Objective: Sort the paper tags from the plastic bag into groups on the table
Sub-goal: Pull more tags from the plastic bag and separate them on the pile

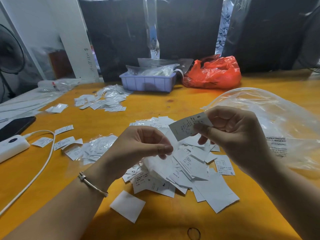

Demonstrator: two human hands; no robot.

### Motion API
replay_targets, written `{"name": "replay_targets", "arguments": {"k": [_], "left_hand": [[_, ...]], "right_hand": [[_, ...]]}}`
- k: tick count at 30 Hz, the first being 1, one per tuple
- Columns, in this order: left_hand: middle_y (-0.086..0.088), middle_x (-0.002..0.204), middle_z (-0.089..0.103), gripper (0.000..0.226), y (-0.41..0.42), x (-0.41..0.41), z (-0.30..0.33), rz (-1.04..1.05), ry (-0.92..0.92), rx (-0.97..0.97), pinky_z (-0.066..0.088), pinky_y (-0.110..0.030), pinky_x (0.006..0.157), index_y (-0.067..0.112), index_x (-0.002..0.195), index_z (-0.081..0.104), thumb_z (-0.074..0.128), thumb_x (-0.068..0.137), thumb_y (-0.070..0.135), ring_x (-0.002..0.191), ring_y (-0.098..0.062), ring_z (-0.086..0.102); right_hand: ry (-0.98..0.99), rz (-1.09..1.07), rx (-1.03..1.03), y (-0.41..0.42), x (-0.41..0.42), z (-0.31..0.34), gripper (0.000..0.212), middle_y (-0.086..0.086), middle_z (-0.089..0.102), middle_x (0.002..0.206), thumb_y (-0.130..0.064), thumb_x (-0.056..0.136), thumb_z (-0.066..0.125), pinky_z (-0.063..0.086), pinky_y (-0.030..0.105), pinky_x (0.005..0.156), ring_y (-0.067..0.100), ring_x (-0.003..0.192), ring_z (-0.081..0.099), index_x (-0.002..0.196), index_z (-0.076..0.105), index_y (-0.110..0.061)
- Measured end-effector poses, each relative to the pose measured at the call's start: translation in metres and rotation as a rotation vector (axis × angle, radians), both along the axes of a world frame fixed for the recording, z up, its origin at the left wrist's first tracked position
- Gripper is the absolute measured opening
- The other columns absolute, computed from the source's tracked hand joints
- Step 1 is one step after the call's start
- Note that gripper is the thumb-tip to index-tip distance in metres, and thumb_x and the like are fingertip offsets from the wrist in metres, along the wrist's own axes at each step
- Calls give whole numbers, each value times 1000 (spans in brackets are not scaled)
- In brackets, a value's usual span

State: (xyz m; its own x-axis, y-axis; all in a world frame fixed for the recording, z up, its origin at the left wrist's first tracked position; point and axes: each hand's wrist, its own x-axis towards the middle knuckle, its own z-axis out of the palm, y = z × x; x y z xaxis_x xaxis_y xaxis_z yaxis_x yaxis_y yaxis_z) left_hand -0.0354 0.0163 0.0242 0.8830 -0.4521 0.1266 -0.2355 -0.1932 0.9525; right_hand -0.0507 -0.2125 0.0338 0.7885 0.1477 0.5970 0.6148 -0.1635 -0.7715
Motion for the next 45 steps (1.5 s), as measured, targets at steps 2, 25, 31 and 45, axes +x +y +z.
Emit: {"name": "replay_targets", "arguments": {"k": [2, 25, 31, 45], "left_hand": [[-6, 78, 75, 13, 0, 0, -1, -5, -4, -7, 56, -21, 69, 20, 79, 78, 82, 70, 28, 69, -15, 69], [-6, 83, 76, 17, 2, 1, -1, -13, -31, -36, 56, -24, 69, 21, 84, 78, 80, 73, 33, 71, -17, 69], [-6, 83, 76, 18, 3, 2, -2, -12, -43, -51, 56, -24, 69, 20, 84, 78, 80, 73, 33, 70, -15, 69], [-5, 82, 76, 8, -1, 1, -2, -5, -9, -10, 51, -18, 63, 22, 82, 79, 76, 77, 27, 68, -13, 68]], "right_hand": [[5, 8, -13, 0, 0, -1, 2, 4, 75, 76, 2, 81, 70, 46, 12, 52, 18, 54, 66, 80, 69, 2], [49, 43, 41, -2, 2, 0, 11, 7, 75, 75, -6, 80, 70, 45, 23, 47, 20, 51, 63, 83, 67, 4], [76, 102, 36, -3, 2, 0, 12, 9, 74, 73, -2, 80, 69, 44, 17, 49, 18, 50, 61, 81, 66, 9], [147, 191, -64, -2, 1, -1, 3, 7, 72, 67, 7, 83, 66, 44, 12, 48, 9, 51, 62, 81, 69, 6]]}}
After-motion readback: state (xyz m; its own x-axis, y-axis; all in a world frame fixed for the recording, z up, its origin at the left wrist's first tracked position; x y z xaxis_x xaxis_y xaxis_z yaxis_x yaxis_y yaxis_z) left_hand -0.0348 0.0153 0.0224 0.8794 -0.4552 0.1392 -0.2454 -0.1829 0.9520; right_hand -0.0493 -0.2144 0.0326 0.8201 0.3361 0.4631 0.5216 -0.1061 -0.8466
